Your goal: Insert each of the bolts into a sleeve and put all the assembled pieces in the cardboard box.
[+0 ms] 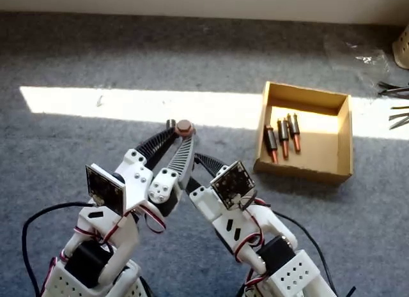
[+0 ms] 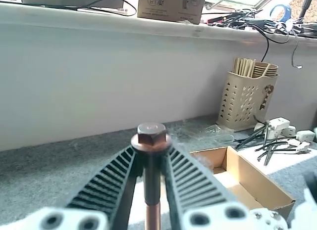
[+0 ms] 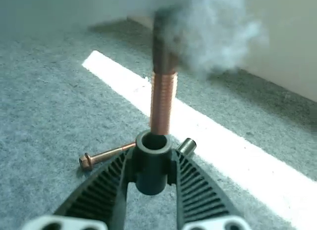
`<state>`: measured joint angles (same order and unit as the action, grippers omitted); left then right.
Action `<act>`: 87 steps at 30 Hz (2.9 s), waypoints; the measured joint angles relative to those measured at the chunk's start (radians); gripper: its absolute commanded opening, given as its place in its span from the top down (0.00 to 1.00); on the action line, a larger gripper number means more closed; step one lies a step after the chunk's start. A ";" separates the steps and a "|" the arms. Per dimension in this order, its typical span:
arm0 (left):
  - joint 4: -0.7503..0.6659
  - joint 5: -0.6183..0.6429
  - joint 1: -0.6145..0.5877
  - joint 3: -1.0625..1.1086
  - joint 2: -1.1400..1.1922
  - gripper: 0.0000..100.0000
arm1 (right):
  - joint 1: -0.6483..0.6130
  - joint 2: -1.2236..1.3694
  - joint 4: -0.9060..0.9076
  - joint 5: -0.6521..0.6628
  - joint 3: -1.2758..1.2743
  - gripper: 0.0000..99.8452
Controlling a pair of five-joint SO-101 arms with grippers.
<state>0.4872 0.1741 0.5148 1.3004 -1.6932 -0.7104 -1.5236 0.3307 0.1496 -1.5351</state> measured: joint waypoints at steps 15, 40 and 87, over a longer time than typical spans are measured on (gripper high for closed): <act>0.000 0.000 0.011 0.020 -0.005 1.00 | 0.000 0.000 0.000 0.000 0.000 1.00; 0.000 -0.006 -0.026 0.054 -0.011 1.00 | 0.021 0.002 0.000 0.000 -0.002 1.00; -0.002 0.046 -0.061 0.098 -0.025 1.00 | 0.003 0.003 0.000 0.002 -0.002 1.00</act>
<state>0.4856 0.2202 0.4534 1.3986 -1.7177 -0.7073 -1.5205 0.3307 0.1511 -1.5367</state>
